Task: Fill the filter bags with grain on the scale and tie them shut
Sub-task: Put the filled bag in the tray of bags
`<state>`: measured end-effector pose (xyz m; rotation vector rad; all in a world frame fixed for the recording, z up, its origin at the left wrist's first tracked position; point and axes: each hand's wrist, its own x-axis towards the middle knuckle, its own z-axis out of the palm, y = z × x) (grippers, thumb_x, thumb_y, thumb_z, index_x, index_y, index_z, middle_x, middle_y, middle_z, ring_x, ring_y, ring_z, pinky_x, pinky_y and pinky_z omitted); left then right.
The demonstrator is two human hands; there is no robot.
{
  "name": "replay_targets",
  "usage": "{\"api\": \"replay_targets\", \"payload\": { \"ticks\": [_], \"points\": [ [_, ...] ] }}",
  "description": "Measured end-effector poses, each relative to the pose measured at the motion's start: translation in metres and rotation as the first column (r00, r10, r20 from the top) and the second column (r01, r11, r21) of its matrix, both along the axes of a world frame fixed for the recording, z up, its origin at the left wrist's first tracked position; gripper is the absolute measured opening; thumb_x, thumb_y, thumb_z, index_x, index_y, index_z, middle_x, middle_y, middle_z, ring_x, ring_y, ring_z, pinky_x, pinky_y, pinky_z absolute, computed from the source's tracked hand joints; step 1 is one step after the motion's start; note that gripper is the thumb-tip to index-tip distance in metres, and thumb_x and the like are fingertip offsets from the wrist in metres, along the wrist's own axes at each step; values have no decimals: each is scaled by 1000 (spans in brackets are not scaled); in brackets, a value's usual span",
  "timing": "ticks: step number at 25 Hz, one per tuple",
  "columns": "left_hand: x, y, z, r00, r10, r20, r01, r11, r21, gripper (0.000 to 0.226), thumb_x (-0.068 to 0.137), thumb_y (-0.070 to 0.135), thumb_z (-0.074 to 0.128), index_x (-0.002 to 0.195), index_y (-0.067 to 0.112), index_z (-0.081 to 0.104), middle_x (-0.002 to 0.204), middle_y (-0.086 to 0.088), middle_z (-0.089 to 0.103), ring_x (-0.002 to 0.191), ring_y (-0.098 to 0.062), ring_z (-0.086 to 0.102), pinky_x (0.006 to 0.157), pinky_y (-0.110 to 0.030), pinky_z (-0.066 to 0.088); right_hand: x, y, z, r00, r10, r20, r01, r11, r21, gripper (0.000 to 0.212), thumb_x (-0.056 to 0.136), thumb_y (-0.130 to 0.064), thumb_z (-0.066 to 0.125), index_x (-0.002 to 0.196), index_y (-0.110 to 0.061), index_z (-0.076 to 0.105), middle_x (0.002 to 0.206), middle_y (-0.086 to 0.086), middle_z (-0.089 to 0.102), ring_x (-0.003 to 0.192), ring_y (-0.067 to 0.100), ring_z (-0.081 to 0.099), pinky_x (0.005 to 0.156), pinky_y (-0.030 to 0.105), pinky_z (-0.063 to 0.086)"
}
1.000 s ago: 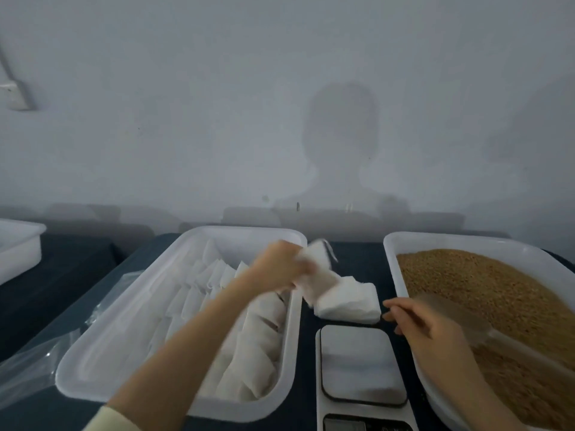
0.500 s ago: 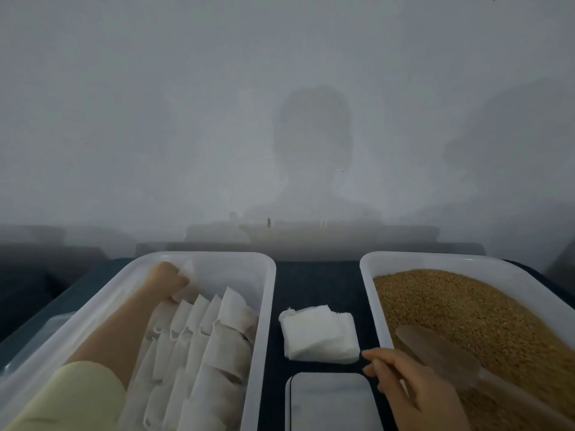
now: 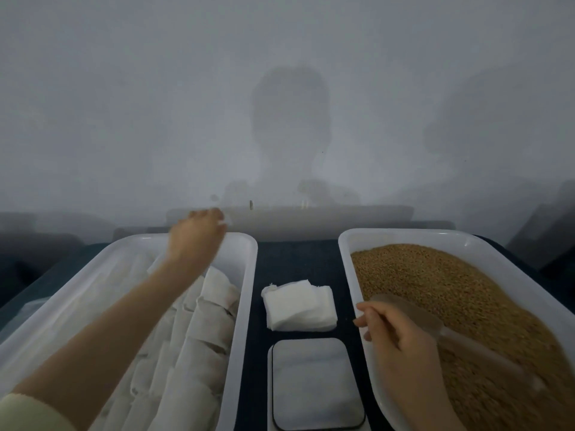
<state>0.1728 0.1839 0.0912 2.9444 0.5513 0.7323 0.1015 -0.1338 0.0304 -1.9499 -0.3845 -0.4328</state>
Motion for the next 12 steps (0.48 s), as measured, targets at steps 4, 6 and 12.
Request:
{"api": "replay_targets", "payload": {
  "ticks": [4, 6, 12],
  "points": [
    [-8, -100, -25, 846, -345, -406, 358, 933, -48, 34, 101, 36, 44, 111, 12, 66, 108, -6, 66, 95, -24, 62, 78, -34, 47, 3, -5, -2, 997, -26, -73, 31, 997, 69, 18, 93, -17, 53, 90, -29, 65, 76, -11, 68, 74, 0, 63, 71, 23, 52],
    [-7, -127, -45, 733, -353, -581, 345, 930, -129, 40, 97, 42, 50, 112, 7, 63, 112, -7, 64, 93, -22, 61, 77, -31, 45, 3, -6, -3, 996, -22, -89, 28, 997, 74, 18, 94, -16, 52, 89, -30, 64, 76, -8, 68, 74, 2, 62, 71, 26, 53],
    [0, -137, -73, 624, -151, -766, 305, 950, 61, 29, 94, 9, 57, 123, 4, 56, 125, -11, 57, 116, -29, 55, 97, -36, 41, 4, -8, -3, 995, -25, -101, 34, 995, 95, 17, 94, -14, 53, 88, -25, 65, 74, -9, 67, 71, 2, 61, 66, 20, 51]
  ]
}}
